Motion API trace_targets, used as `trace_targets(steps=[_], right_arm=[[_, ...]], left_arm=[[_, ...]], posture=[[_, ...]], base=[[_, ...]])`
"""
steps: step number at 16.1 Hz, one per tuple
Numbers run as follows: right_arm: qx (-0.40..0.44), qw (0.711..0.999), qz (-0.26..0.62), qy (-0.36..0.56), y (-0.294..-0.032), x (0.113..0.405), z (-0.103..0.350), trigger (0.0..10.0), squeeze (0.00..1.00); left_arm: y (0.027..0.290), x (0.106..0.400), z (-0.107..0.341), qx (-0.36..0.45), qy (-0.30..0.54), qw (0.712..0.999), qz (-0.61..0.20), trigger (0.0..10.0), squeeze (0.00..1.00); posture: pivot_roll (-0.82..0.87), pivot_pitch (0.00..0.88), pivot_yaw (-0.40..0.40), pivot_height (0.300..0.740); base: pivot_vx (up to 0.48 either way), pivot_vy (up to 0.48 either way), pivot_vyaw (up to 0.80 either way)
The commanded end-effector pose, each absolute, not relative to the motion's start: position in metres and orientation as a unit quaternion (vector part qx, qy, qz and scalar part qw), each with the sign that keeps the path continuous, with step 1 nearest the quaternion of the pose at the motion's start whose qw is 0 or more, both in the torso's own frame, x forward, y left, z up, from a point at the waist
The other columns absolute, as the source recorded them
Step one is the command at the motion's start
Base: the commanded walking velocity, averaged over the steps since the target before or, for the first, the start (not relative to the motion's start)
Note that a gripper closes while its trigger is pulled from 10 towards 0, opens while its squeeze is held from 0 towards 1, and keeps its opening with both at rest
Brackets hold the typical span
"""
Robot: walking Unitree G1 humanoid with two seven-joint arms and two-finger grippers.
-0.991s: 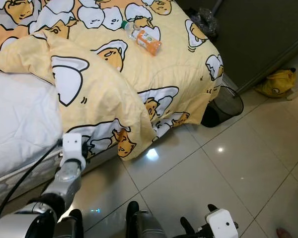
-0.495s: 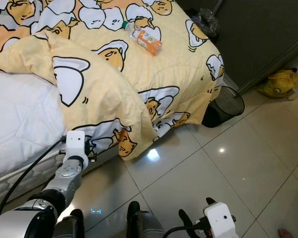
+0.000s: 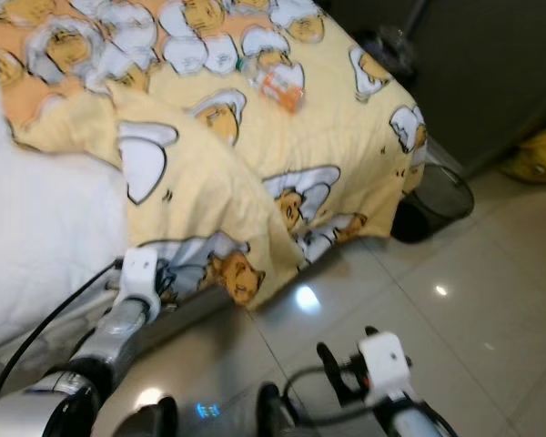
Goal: Clean up the room
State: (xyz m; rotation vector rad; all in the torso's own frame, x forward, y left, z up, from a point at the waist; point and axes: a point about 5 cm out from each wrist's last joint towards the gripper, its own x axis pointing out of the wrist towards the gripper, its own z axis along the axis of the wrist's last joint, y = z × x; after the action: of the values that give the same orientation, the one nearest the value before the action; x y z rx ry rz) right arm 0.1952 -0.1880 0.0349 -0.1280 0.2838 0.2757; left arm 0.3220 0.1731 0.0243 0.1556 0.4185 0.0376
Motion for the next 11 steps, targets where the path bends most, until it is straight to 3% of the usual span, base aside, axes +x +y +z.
trace_targets(steps=[1,5,8,11], right_arm=[[-0.059,0.979,0.124,0.151,-0.189,0.195,0.026,10.0,0.00],[-0.040,0.987,0.109,0.115,-0.184,0.221,0.029,10.0,0.00],[-0.024,0.991,0.119,0.057,-0.179,0.233,0.052,10.0,0.00],[-0.032,0.989,0.129,0.068,-0.174,0.241,0.039,10.0,0.00]], left_arm=[[0.170,0.313,0.015,0.090,0.221,0.971,-0.014,10.0,0.00],[0.171,0.310,0.018,0.069,0.177,0.980,-0.062,10.0,0.00],[0.171,0.313,0.036,0.018,0.097,0.994,-0.055,10.0,0.00],[0.143,0.304,0.027,0.020,0.100,0.990,-0.099,10.0,0.00]], posture=[[0.01,0.127,-0.058,0.740],[0.11,0.003,-0.017,0.740],[0.15,0.000,-0.022,0.740],[0.16,0.000,-0.021,0.740]], base=[[0.000,0.000,0.00],[0.000,0.000,0.00],[0.000,0.000,0.00],[0.000,0.000,0.00]])
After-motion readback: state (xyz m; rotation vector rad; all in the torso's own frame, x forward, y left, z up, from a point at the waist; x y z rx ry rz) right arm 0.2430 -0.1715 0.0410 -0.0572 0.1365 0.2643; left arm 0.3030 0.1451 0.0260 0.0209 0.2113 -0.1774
